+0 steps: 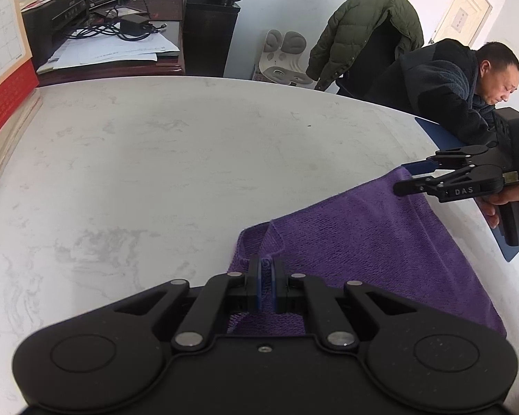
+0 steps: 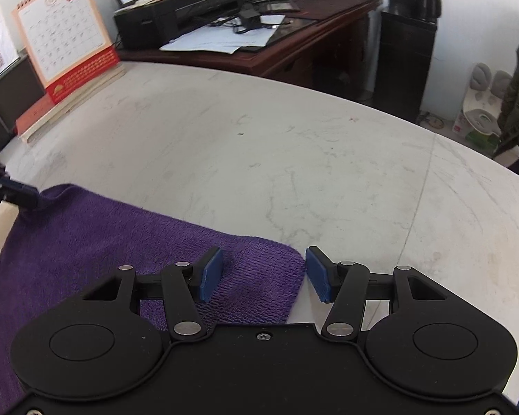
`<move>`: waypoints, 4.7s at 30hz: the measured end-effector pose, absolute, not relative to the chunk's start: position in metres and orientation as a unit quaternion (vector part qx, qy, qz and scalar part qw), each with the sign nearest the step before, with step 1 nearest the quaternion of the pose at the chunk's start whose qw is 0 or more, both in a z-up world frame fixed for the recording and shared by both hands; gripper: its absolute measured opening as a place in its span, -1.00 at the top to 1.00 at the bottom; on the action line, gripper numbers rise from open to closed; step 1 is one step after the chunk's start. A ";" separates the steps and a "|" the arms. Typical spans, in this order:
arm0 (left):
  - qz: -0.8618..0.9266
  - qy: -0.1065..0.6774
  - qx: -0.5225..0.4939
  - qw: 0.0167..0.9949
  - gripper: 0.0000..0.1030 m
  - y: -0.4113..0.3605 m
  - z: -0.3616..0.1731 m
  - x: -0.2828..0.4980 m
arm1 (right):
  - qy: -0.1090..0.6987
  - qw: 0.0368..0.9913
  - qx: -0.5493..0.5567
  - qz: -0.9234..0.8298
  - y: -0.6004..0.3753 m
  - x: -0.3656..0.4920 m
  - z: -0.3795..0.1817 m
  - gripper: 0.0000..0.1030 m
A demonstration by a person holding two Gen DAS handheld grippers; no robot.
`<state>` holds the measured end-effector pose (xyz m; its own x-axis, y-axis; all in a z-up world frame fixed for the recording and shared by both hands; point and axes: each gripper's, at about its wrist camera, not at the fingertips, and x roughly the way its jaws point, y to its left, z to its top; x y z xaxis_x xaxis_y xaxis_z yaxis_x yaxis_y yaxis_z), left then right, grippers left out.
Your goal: Fold towel
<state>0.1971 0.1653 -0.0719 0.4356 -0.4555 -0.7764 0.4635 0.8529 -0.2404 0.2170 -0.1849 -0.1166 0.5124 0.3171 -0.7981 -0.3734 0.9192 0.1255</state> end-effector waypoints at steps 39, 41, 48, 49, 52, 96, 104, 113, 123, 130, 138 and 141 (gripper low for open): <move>-0.369 0.387 -0.008 0.845 0.91 0.182 -0.047 0.151 | 0.423 0.852 0.016 0.309 -0.191 0.159 -0.063 0.90; -0.376 0.388 -0.012 0.841 0.91 0.184 -0.046 0.144 | 0.423 0.850 0.013 0.315 -0.191 0.152 -0.061 0.90; -0.390 0.402 -0.024 0.828 0.91 0.192 -0.045 0.118 | 0.426 0.841 0.012 0.334 -0.189 0.127 -0.053 0.90; -0.389 0.406 -0.022 0.827 0.91 0.193 -0.045 0.114 | 0.428 0.839 0.013 0.337 -0.189 0.123 -0.053 0.90; -0.384 0.417 -0.014 0.823 0.91 0.195 -0.045 0.104 | 0.433 0.835 0.017 0.341 -0.191 0.112 -0.051 0.90; -0.390 0.497 0.065 0.773 0.90 0.190 -0.068 0.000 | 0.493 0.801 -0.012 0.340 -0.205 -0.019 -0.078 0.90; -0.398 0.504 0.075 0.763 0.89 0.190 -0.067 -0.004 | 0.500 0.796 -0.046 0.337 -0.200 -0.027 -0.082 0.87; -0.394 0.506 0.083 0.763 0.68 0.189 -0.064 -0.015 | 0.502 0.798 -0.068 0.327 -0.203 -0.041 -0.078 0.62; -0.370 0.502 0.100 0.775 0.68 0.202 -0.060 -0.042 | 0.495 0.813 -0.060 0.300 -0.218 -0.068 -0.066 0.48; -0.368 0.455 0.080 0.807 0.64 0.180 -0.049 -0.026 | 0.414 0.845 -0.054 0.333 -0.175 -0.069 -0.040 0.48; -0.372 0.464 0.082 0.800 0.64 0.149 -0.068 -0.013 | 0.371 0.824 -0.165 0.395 -0.068 -0.050 -0.074 0.48; -0.370 0.467 0.074 0.799 0.64 0.149 -0.070 -0.009 | 0.372 0.811 -0.187 0.412 -0.046 -0.049 -0.083 0.48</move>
